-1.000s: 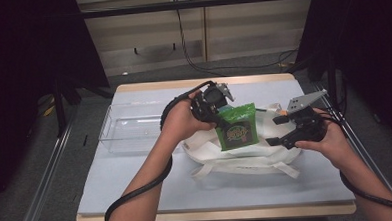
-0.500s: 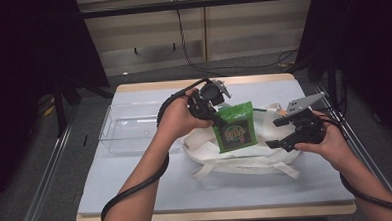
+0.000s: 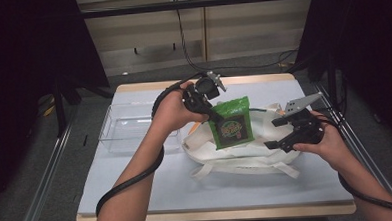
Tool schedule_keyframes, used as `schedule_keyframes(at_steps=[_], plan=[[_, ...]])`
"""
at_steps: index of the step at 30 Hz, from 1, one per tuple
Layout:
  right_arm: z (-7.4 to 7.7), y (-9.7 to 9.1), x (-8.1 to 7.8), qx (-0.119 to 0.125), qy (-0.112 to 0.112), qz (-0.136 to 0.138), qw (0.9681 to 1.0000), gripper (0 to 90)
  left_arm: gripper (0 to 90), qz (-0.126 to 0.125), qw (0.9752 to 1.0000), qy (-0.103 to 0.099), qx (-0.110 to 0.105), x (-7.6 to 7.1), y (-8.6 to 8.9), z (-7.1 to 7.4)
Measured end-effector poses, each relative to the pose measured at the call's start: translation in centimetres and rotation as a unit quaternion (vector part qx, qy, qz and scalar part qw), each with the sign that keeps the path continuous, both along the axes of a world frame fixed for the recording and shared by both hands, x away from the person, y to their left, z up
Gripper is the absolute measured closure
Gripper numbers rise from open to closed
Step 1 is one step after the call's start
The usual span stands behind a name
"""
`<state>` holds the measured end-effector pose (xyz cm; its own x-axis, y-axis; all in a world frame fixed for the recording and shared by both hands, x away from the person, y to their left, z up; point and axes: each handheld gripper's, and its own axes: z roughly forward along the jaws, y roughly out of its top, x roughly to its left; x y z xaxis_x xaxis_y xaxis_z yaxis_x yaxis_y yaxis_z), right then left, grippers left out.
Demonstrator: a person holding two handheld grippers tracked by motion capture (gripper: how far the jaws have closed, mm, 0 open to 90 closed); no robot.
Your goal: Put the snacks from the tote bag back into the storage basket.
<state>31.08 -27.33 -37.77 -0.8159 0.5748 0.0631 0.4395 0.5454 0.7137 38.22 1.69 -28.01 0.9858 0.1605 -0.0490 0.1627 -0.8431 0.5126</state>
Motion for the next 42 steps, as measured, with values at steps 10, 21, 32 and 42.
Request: schedule_keyframes(at_steps=[10,21,32,42], plan=[[0.0,0.3,-0.1,0.005,0.007,0.010,0.9999,4.0,78.9,0.000,0.9999,-0.014,0.001,0.6,0.9,1.5],[-0.2,0.7,-0.1,0.006,0.020,0.018,0.9996,1.0,78.9,-0.001,0.9994,-0.034,0.008,1.1,1.9,2.8],[-0.2,0.9,0.0,0.004,0.024,0.025,0.9994,1.0,78.8,0.002,0.9991,-0.041,0.005,1.8,3.5,4.2],[-0.2,0.9,0.0,0.005,0.021,0.023,0.9995,1.1,78.8,0.017,0.9984,-0.053,0.010,2.6,5.1,4.7]])
